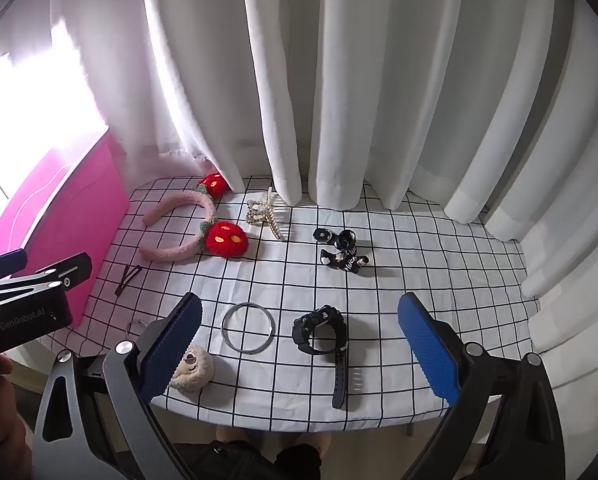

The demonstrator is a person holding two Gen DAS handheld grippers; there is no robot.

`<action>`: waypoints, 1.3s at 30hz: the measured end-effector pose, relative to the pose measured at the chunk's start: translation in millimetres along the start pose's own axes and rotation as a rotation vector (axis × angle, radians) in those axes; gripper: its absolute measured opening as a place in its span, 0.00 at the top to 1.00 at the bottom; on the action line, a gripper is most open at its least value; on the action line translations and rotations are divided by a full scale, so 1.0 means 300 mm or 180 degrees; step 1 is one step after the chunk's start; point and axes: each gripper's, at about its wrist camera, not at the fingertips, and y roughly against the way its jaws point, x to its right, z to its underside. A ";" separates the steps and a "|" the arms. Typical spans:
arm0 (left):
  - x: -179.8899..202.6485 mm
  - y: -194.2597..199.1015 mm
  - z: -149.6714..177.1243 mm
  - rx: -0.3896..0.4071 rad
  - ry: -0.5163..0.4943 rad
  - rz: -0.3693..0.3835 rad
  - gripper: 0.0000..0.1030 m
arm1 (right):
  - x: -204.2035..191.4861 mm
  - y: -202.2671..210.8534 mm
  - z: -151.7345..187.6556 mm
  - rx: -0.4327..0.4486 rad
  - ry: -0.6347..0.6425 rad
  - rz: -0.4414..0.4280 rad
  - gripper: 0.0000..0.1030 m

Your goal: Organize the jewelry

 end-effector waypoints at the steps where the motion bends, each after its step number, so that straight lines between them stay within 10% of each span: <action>1: 0.000 0.000 0.000 0.0000 -0.0003 -0.0008 0.06 | 0.000 0.001 0.000 0.0004 0.0006 0.0008 0.09; 39: 0.008 0.001 0.003 -0.0004 -0.0016 -0.0008 0.06 | -0.004 0.003 -0.002 -0.0008 -0.0026 -0.0007 0.09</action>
